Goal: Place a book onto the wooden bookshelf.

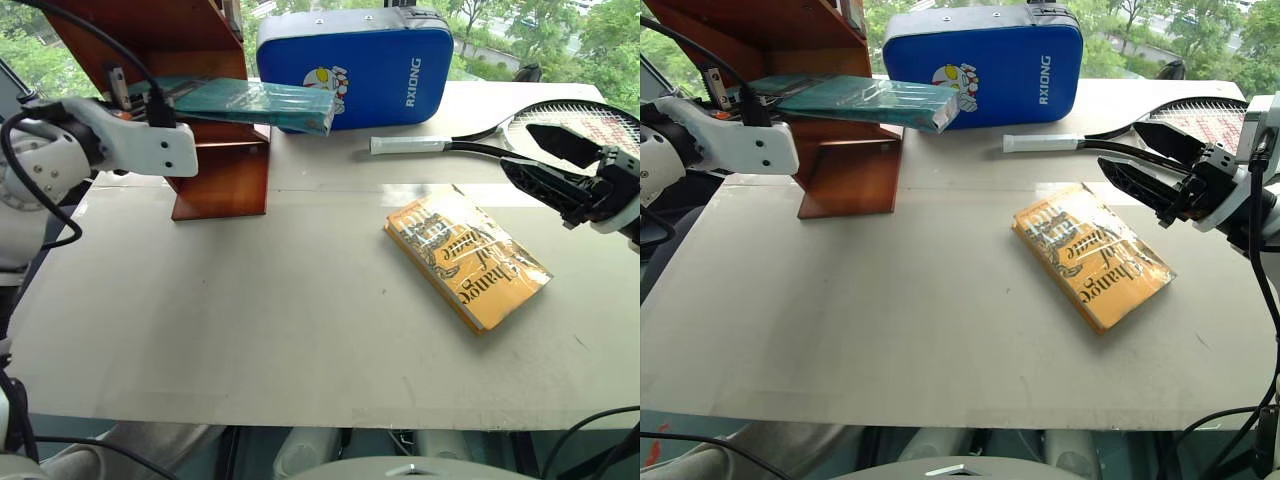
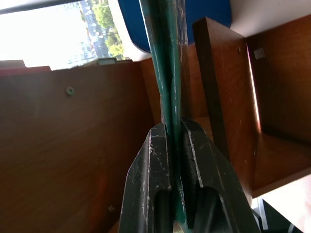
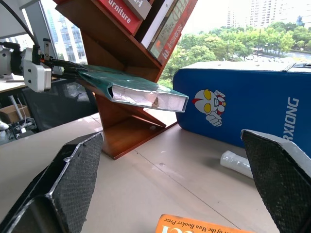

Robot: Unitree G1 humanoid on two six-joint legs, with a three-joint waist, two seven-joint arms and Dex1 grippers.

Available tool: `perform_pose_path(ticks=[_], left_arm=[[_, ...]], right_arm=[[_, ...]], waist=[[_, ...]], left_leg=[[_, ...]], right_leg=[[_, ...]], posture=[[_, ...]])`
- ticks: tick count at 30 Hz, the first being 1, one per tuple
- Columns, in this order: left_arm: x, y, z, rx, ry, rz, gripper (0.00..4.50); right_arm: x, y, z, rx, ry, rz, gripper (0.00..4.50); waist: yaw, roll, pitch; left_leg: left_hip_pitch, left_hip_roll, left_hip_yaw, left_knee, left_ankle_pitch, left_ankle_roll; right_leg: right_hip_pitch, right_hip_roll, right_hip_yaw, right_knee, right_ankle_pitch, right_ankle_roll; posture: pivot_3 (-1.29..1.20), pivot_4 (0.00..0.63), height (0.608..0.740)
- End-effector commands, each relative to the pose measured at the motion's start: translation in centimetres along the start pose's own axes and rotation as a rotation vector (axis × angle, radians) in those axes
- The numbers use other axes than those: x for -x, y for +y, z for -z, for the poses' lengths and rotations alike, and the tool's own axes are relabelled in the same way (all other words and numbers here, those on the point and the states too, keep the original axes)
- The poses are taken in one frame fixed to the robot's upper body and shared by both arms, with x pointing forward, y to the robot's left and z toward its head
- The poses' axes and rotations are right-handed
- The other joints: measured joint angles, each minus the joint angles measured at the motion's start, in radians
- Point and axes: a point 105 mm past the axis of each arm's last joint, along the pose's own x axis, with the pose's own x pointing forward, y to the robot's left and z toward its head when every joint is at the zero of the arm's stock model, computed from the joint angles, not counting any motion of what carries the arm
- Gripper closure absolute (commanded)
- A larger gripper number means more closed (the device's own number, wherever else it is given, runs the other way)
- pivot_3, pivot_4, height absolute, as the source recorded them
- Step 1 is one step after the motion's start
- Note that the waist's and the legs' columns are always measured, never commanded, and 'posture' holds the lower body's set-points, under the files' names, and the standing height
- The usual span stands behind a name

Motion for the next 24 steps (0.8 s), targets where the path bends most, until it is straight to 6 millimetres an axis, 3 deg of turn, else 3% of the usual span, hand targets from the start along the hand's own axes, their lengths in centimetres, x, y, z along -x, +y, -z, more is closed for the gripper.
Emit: perform_pose_path(ticks=[1,11,23,24], left_arm=[[1.4,1.7,1.8,-0.013,0.080,-0.051,4.47],[2.7,0.6,4.0,0.067,0.219,0.001,4.47],[4.6,-0.2,5.0,0.115,0.313,0.044,4.47],[4.6,-0.2,5.0,0.117,0.313,0.044,3.70]], right_arm=[[-0.1,0.4,-0.9,0.029,-0.027,-0.013,0.00],[0.2,0.1,-0.9,0.025,-0.018,-0.011,0.00],[-0.4,-0.3,-0.6,0.033,-0.013,-0.034,0.00],[-0.4,-0.3,-0.5,0.033,-0.013,-0.036,0.00]], waist=[[-0.004,0.000,0.000],[-0.026,0.000,0.000],[-0.044,0.000,0.000],[-0.046,0.000,0.000]], left_leg=[[0.000,0.000,0.001,0.000,0.000,0.000],[0.001,0.000,0.003,0.000,0.000,0.000],[0.001,0.000,0.006,0.000,0.000,0.000],[0.001,0.000,0.006,0.000,0.000,0.000]], right_leg=[[0.000,0.000,0.000,0.000,0.000,0.000],[-0.001,0.000,0.003,0.003,0.000,0.000],[-0.002,0.000,0.006,0.004,0.000,0.000],[-0.003,0.000,0.006,0.004,0.000,0.000]], posture=[[0.00,0.150,0.740],[0.00,0.150,0.740],[0.00,0.150,0.740],[0.00,0.150,0.740]])
